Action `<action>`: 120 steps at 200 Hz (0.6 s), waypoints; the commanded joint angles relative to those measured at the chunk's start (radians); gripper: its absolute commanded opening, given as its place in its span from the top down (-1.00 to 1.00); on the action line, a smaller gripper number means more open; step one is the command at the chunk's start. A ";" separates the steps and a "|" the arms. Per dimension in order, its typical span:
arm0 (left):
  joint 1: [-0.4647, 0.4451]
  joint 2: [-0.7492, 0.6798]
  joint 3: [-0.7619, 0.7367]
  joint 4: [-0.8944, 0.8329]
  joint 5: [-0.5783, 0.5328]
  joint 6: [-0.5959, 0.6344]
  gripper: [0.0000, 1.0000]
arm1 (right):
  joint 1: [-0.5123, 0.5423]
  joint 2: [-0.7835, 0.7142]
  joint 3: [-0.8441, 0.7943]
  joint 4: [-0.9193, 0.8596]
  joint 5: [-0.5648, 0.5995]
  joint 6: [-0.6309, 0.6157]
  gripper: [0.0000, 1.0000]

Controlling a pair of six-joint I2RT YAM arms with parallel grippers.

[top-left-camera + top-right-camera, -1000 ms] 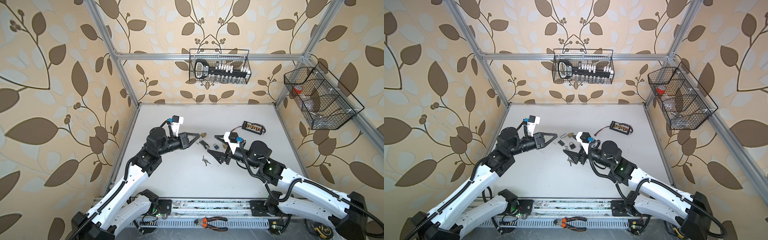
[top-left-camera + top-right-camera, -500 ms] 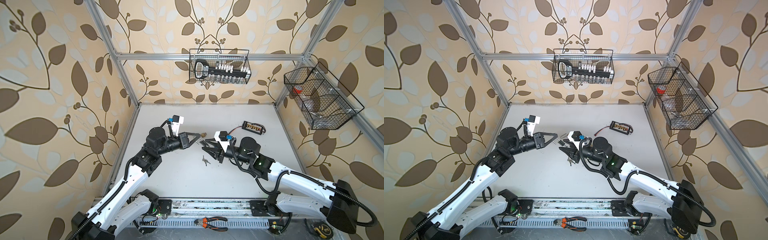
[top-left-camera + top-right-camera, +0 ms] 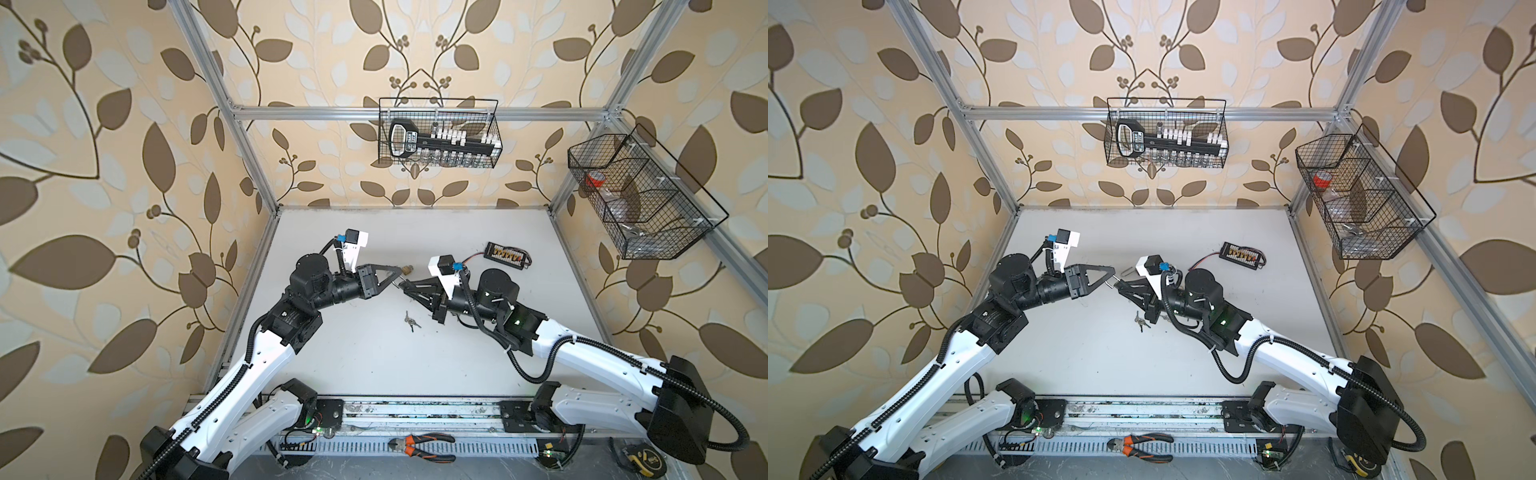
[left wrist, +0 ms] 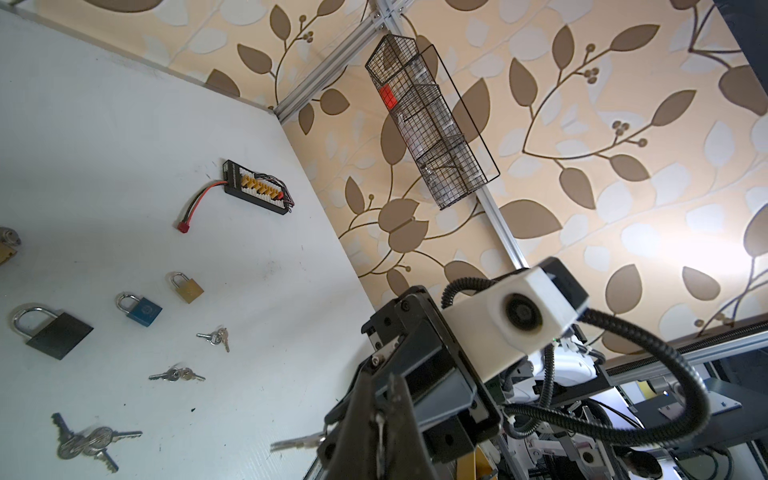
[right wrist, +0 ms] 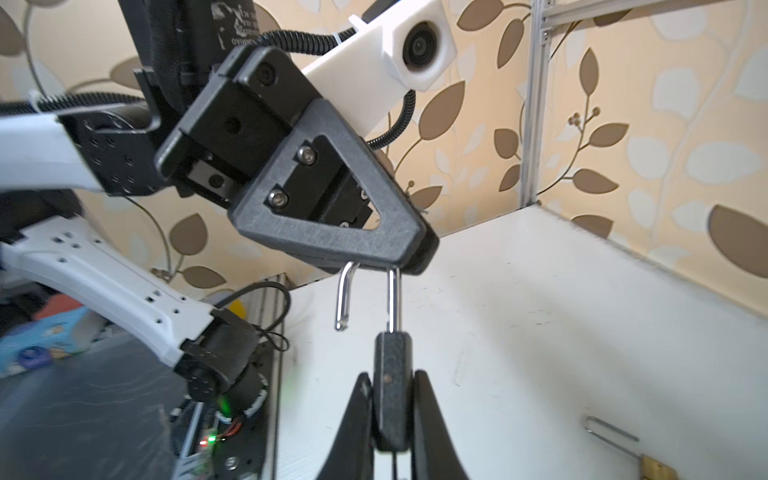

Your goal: Lock with the key

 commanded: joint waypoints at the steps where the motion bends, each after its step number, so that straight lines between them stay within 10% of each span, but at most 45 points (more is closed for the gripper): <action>1: -0.003 -0.040 0.106 0.008 0.059 0.076 1.00 | -0.026 -0.011 0.095 0.014 -0.146 0.129 1.00; 120: -0.007 -0.021 0.212 -0.023 0.171 0.152 1.00 | -0.028 -0.047 0.200 0.222 -0.455 0.448 1.00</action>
